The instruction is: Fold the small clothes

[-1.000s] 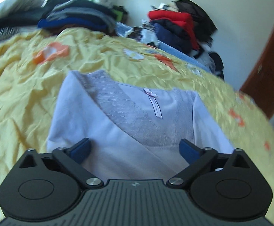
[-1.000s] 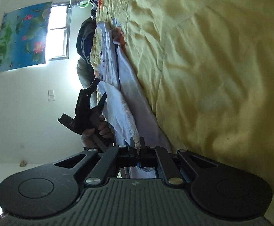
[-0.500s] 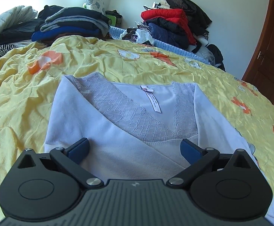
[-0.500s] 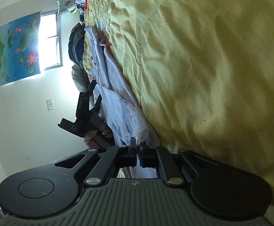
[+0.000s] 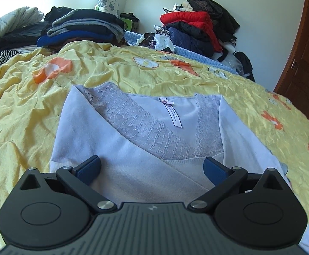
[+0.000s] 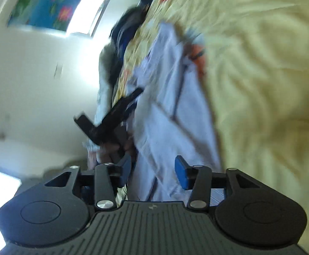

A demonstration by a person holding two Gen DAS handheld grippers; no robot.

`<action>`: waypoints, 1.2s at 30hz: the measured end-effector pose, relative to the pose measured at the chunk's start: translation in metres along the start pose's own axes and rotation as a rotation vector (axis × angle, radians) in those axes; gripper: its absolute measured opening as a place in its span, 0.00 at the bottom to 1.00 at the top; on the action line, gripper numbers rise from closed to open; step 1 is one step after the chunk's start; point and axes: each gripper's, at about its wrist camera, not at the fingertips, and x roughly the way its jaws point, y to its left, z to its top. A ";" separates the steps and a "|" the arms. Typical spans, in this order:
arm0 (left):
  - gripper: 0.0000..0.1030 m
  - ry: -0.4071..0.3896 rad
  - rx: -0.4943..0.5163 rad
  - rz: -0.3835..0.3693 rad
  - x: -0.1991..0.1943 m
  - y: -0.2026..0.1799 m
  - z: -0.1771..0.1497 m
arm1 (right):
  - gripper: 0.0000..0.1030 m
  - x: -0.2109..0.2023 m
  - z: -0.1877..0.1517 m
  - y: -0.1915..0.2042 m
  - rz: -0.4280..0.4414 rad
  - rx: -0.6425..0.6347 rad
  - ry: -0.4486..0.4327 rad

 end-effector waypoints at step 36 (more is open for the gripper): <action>1.00 0.026 0.088 0.081 0.005 -0.016 -0.003 | 0.54 0.016 -0.044 0.005 -0.132 -0.087 0.140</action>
